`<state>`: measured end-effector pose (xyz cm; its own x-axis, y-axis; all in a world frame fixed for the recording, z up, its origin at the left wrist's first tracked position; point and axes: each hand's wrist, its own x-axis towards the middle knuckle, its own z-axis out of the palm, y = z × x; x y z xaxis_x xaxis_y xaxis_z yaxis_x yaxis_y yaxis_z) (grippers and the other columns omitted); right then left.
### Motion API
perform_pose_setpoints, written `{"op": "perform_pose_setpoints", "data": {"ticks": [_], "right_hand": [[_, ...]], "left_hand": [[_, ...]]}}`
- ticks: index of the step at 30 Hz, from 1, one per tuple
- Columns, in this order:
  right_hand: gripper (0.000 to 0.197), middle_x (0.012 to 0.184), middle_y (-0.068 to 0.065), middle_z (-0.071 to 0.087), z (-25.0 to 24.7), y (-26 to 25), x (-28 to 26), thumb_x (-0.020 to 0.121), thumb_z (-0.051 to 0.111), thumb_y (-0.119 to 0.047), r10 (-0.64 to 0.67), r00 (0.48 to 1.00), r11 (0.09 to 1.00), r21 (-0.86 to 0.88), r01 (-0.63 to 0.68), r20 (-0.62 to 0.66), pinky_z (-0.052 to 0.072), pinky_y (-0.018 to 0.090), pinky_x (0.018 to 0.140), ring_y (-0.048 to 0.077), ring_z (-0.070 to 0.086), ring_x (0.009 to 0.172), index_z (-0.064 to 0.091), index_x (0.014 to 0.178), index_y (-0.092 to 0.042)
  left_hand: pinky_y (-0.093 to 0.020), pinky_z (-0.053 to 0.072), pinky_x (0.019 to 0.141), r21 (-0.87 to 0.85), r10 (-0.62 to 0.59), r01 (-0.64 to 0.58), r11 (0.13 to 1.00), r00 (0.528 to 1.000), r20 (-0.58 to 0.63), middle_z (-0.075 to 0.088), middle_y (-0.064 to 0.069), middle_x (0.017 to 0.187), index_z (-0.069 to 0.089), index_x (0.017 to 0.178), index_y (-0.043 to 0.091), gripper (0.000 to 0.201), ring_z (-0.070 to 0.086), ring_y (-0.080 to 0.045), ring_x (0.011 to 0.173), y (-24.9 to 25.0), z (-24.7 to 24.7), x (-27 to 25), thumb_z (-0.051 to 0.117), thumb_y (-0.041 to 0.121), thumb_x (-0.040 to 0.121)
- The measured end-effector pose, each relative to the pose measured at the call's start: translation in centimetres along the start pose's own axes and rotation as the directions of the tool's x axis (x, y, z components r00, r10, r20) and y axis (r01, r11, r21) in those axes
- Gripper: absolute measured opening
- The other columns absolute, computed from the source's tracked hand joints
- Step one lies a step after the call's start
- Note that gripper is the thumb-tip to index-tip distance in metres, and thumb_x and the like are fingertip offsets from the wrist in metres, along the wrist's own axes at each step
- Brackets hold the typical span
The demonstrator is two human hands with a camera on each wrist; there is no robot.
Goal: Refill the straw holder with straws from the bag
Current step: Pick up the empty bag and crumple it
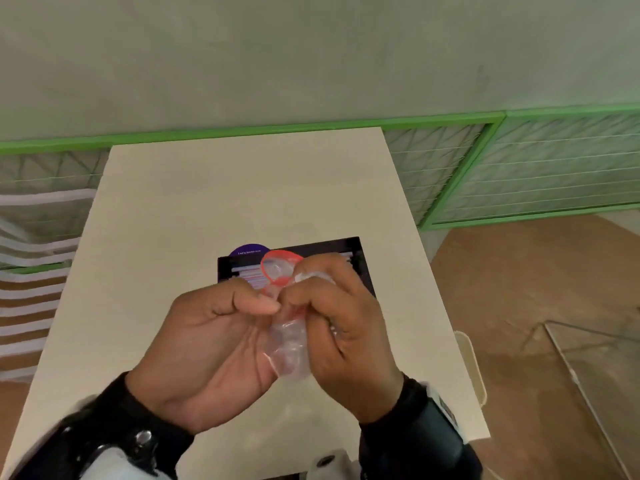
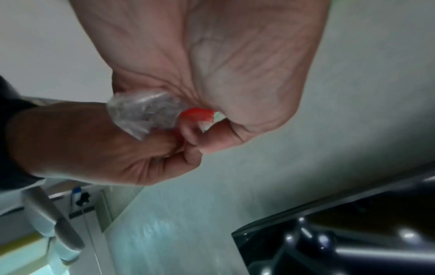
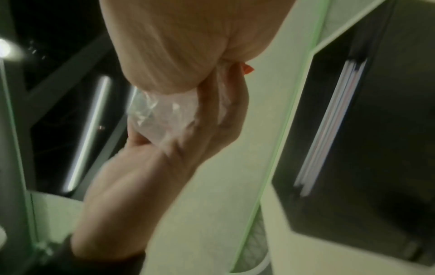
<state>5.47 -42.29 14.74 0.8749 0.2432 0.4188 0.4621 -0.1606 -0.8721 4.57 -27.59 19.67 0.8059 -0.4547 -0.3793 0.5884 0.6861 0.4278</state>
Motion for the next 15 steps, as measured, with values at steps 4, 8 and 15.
{"op": "perform_pose_setpoints", "data": {"ticks": [4,8,15], "right_hand": [[0.059,0.142,0.016,0.045,-5.3,1.2,-3.8,0.083,0.069,-0.012,0.062,0.944,0.997,-0.068,-0.042,0.323,0.04,0.045,0.111,0.032,0.036,0.142,0.05,0.138,0.0],[0.047,0.139,0.008,0.044,-11.2,3.7,-6.9,0.091,0.069,-0.024,0.137,0.966,0.98,-0.172,-0.101,0.218,0.053,0.036,0.095,0.02,0.05,0.13,0.052,0.132,-0.008],[0.04,0.125,0.009,0.05,-19.9,10.5,-11.2,0.075,0.067,0.017,0.265,0.961,0.955,-0.112,-0.273,-0.077,0.045,0.017,0.097,0.016,0.053,0.121,0.061,0.108,-0.006]], "left_hand": [[-0.038,0.052,0.085,0.072,-0.113,0.11,0.991,0.993,0.044,0.047,-0.012,0.103,0.04,0.124,0.016,0.045,0.051,-0.025,0.093,-2.6,0.5,3.2,0.054,0.0,0.084],[-0.055,0.046,0.11,0.221,-0.196,0.207,0.953,0.978,-0.069,0.063,-0.02,0.121,0.059,0.129,-0.001,0.048,0.061,-0.037,0.124,-7.6,1.5,6.8,0.07,0.0,0.082],[-0.039,0.055,0.099,0.713,-0.248,0.387,0.585,0.922,-0.297,0.067,0.02,0.135,0.066,0.126,0.05,0.073,0.064,-0.004,0.126,-13.7,5.1,12.7,0.082,0.064,0.056]]}}
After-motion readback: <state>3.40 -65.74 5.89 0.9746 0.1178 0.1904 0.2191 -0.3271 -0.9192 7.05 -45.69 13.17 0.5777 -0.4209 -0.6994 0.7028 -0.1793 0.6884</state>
